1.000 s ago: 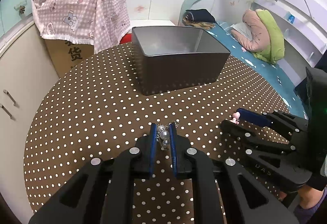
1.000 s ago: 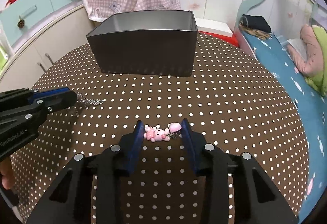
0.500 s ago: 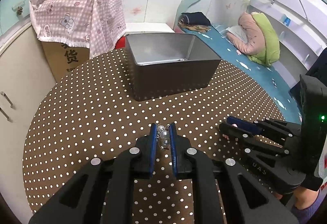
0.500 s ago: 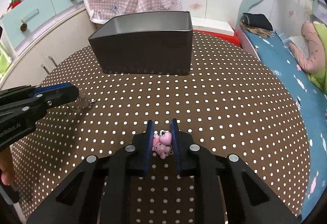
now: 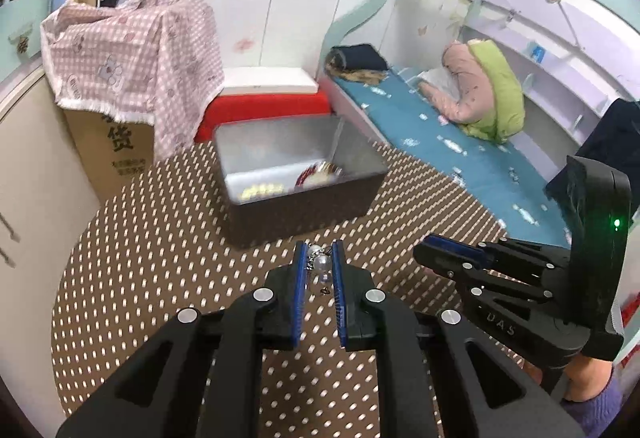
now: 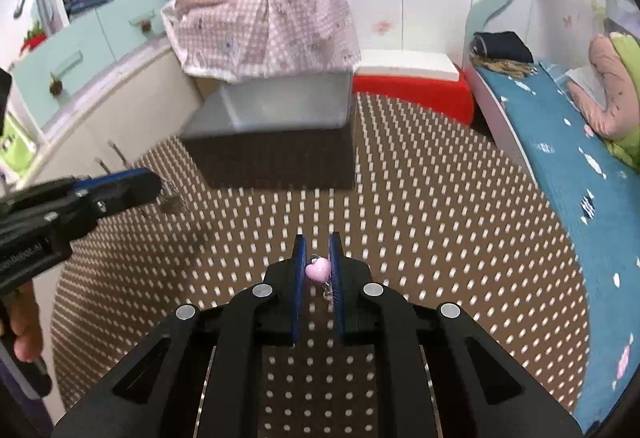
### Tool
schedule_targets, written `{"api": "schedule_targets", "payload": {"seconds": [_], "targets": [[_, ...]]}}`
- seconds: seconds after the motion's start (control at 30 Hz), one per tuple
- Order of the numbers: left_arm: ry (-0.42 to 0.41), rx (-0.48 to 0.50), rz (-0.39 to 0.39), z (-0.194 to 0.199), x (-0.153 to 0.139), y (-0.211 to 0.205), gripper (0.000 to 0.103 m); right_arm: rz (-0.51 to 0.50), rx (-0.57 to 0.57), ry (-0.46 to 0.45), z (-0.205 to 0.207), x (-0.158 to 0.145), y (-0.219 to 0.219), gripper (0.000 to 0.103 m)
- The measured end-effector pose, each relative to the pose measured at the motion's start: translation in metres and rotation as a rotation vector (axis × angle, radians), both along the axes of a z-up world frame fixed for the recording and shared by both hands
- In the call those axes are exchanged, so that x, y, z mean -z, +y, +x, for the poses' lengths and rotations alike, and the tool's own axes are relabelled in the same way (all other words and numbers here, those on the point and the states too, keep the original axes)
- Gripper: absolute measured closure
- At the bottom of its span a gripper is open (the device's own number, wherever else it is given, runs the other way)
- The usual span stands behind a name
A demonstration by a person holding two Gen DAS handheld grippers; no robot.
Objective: Organize jewelry
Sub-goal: 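Carry both charms into the grey box and open both tools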
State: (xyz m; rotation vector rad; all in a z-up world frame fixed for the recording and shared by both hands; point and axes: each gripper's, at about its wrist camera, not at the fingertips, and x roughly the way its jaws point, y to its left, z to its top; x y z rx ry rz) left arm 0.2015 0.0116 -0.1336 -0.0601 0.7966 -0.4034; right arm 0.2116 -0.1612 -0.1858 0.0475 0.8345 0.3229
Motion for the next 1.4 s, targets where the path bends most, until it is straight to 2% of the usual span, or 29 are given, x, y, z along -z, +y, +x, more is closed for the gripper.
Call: {"api": "schedule_targets", "payload": {"seconds": [0.13, 0.27, 0.4, 0.47, 0.53, 0.83, 1.07, 1.3, 1.37, 1.4], "targets": [[-0.027, 0.029, -0.040, 0.012, -0.023, -0.003, 0.092, 0.089, -0.013, -0.024, 0.014, -0.028, -0.010, 0.091], [-0.044, 0.029, -0.058, 0.036, -0.041, -0.004, 0.092, 0.132, -0.020, -0.050, 0.033, -0.052, -0.013, 0.091], [-0.015, 0.029, -0.093, 0.060, -0.045, -0.002, 0.092, 0.146, -0.035, -0.055, 0.058, -0.066, -0.005, 0.091], [0.008, 0.004, -0.086, 0.075, -0.040, 0.001, 0.092, 0.158, -0.043, -0.045, 0.070, -0.067, 0.000, 0.091], [0.031, -0.003, -0.084, 0.085, -0.033, 0.002, 0.092, 0.180, -0.052, -0.027, 0.083, -0.065, 0.005, 0.091], [0.142, -0.041, -0.064, 0.113, 0.014, 0.011, 0.092, 0.147, -0.068, 0.029, 0.121, -0.038, 0.035, 0.091], [0.166, -0.043, -0.052, 0.118, 0.030, 0.012, 0.092, 0.134, -0.061, 0.083, 0.132, -0.009, 0.041, 0.091], [0.160, -0.042, -0.035, 0.116, 0.032, 0.007, 0.091, 0.141, -0.040, 0.088, 0.130, 0.000, 0.036, 0.091], [0.160, -0.048, -0.031, 0.115, 0.032, 0.006, 0.082, 0.139, -0.030, 0.083, 0.128, 0.000, 0.035, 0.090], [0.150, -0.052, -0.034, 0.114, 0.031, 0.007, 0.073, 0.142, -0.026, 0.079, 0.126, -0.001, 0.033, 0.089]]}}
